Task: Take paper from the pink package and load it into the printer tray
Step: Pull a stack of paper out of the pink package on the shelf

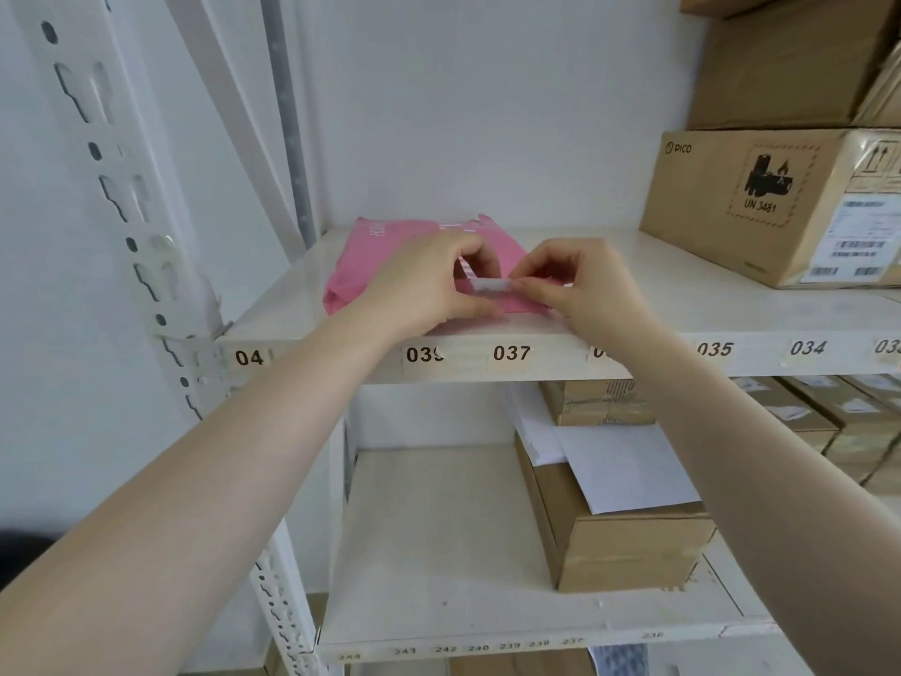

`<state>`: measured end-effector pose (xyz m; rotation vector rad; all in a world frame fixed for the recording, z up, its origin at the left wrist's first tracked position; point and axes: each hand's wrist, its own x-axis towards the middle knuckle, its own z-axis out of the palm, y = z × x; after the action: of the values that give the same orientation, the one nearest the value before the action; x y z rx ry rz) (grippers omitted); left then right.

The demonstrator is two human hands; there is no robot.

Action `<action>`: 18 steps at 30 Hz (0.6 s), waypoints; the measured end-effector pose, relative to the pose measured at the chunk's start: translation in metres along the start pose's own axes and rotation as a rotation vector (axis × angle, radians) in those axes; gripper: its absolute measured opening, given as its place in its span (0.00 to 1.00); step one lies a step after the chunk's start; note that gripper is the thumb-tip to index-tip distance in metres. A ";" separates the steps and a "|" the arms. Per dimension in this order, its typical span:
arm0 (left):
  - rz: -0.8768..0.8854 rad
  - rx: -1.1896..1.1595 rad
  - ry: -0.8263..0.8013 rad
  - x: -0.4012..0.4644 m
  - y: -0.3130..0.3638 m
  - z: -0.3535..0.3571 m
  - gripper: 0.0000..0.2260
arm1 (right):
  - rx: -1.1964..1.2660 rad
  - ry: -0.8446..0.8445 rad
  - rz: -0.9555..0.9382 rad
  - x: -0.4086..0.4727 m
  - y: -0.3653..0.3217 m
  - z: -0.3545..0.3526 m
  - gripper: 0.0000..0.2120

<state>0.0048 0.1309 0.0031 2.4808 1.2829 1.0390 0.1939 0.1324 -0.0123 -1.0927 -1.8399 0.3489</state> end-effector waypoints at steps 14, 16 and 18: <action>-0.165 -0.151 0.059 0.026 -0.006 -0.017 0.07 | 0.186 -0.030 0.054 0.017 -0.006 -0.001 0.07; -0.177 -0.194 0.060 0.021 -0.006 -0.021 0.08 | 0.224 -0.020 0.096 0.019 -0.004 0.000 0.07; -0.175 -0.201 0.054 0.011 -0.008 -0.029 0.11 | 0.245 -0.015 0.120 0.018 -0.002 0.000 0.08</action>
<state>-0.0145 0.1398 0.0270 2.1660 1.3114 1.1363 0.1894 0.1456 -0.0004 -1.0338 -1.6961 0.6373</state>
